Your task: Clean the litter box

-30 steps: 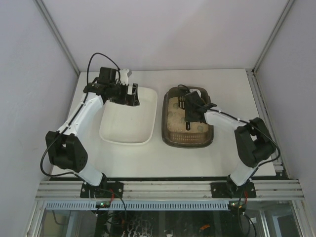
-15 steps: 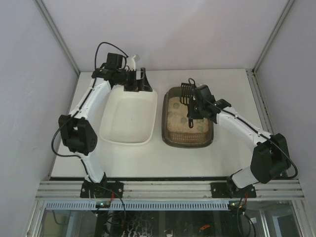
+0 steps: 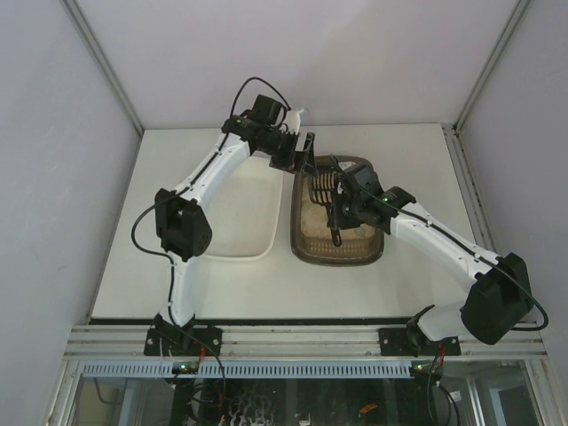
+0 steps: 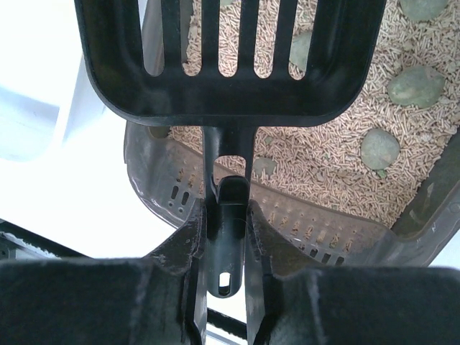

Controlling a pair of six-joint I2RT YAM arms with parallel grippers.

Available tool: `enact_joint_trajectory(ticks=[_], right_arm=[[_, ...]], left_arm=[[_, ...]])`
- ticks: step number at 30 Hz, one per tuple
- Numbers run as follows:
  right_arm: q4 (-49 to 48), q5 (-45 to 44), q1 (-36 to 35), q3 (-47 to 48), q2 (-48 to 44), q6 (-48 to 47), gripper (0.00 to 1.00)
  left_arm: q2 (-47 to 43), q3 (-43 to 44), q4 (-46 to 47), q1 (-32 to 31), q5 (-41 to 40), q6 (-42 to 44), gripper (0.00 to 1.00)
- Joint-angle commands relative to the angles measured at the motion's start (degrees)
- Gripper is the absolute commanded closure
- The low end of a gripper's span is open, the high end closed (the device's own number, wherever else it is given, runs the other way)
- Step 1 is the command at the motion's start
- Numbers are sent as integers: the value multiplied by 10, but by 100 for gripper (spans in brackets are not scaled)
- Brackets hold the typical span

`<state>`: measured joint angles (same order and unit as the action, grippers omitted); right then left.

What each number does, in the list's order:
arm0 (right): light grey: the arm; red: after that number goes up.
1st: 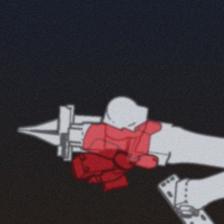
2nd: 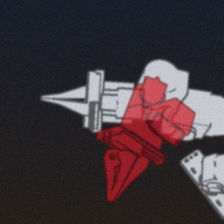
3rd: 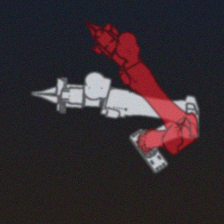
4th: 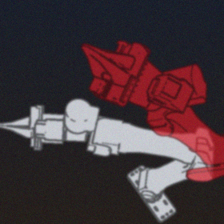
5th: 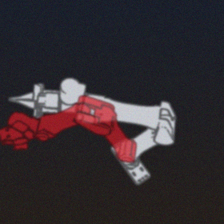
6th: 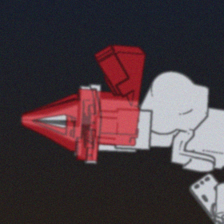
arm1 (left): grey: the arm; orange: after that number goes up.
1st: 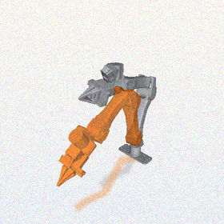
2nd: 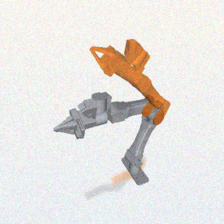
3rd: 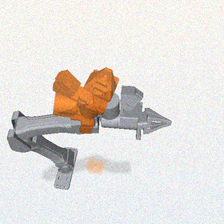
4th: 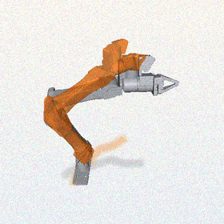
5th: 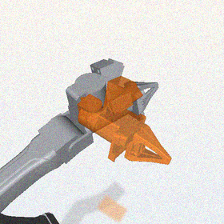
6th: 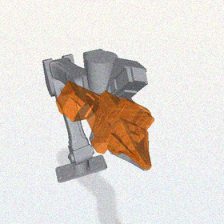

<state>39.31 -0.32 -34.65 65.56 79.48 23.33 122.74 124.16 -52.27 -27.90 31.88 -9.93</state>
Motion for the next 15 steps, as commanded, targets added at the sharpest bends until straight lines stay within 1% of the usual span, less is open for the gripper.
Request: enact_joint_trajectory(ticks=[1,7,12,13,14,15], right_arm=[[-5,1,-5,-4,-22,3,100],[-18,21,-19,-4,-26,10,100],[-20,21,-34,-3,-22,12,100],[-22,24,-35,-4,-21,12,100],[-24,26,-35,-4,-20,12,100],[-26,29,-35,-4,-20,13,100]], left_arm=[[-2,12,-10,-11,25,4,0],[-6,-33,18,-24,42,3,0],[-5,-32,41,-28,83,-25,0],[-6,-32,41,-29,83,-25,1],[-5,-32,38,-30,85,-19,6],[-4,-33,36,-31,91,-14,14]])
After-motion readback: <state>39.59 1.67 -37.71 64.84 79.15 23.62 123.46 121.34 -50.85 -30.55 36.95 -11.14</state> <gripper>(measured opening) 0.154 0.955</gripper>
